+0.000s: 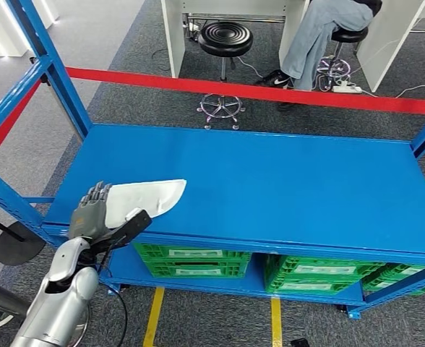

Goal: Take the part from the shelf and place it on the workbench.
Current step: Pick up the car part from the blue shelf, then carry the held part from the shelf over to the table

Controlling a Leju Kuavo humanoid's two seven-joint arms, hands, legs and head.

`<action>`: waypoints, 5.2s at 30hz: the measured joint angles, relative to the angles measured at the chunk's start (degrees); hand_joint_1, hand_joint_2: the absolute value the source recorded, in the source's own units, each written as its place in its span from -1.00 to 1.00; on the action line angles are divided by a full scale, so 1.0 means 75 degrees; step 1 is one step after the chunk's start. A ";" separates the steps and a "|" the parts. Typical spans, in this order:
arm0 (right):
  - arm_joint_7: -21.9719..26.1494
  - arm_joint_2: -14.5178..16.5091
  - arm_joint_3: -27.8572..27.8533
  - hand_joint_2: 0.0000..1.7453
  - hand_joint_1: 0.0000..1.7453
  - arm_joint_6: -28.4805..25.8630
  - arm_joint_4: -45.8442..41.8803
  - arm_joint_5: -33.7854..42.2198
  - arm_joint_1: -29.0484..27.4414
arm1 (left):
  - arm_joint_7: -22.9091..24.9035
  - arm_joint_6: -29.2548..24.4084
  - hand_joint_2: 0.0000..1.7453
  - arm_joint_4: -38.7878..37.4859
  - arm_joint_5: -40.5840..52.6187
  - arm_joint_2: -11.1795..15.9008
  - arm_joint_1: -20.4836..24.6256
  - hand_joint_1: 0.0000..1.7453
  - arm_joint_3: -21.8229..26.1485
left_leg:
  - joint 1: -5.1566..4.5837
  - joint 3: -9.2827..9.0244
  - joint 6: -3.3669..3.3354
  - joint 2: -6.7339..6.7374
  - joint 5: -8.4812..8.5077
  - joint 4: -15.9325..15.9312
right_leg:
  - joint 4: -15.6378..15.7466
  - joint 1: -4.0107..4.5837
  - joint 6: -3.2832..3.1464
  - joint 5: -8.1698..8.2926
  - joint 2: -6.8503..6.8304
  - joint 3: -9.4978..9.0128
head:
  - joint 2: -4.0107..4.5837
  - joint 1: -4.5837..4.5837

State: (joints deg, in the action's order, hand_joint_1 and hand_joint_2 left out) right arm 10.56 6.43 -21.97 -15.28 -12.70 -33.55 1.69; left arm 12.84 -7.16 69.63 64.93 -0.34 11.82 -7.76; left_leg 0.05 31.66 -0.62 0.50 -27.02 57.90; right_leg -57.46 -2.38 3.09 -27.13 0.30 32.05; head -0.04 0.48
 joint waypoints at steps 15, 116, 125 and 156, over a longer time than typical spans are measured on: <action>0.0099 0.0000 -0.0002 1.00 -1.00 0.0033 -0.0001 -0.0133 0.0006 | -0.0937 -0.0679 1.00 0.0012 -0.0436 -0.0144 -0.0050 1.00 0.0021 | 0.0000 0.0004 0.0000 0.0000 -0.0001 0.0000 | 0.0000 0.0000 0.0000 0.0000 0.0000 0.0001 | 0.0000 0.0000; 0.0819 0.0807 -0.2008 1.00 -1.00 0.0692 -0.0773 -0.0607 -0.0581 | -0.3851 -0.3091 1.00 0.4366 -0.3905 -0.0215 -0.3472 1.00 -0.1948 | -0.0076 0.0099 -0.0289 -0.0050 0.0119 -0.0200 | -0.2203 0.0185 -0.0041 -0.1041 -0.0067 0.0902 | 0.0000 -0.0053; 0.0644 0.1113 -0.2272 1.00 -1.00 0.0994 -0.1603 -0.0850 -0.0868 | -0.3987 -0.3077 1.00 0.4360 -0.3998 -0.0205 -0.3424 1.00 -0.1970 | -0.0152 0.0643 -0.0074 -0.0069 0.0643 -0.0121 | 0.0626 0.0375 -0.0457 -0.0627 -0.0067 -0.1087 | 0.0000 -0.0031; -0.0714 0.1794 -0.1612 1.00 -1.00 0.1627 -0.4648 0.0156 -0.2334 | -0.4307 -0.2611 1.00 0.4011 -0.4322 -0.0346 -0.3000 1.00 -0.1970 | -0.0018 0.0531 0.0046 -0.0090 0.0367 -0.0023 | 0.0429 0.0291 -0.0361 -0.0410 -0.0030 -0.0711 | 0.0000 -0.0026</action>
State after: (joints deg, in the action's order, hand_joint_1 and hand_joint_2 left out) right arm 5.20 19.88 -34.06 -3.08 -47.56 -32.38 -15.82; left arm -19.46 -26.75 99.71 32.51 -2.93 -10.68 -22.54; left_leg -0.09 35.64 -0.28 -0.18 -24.27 57.73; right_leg -54.24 -0.20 0.38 -30.20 0.07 26.72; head -0.04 0.28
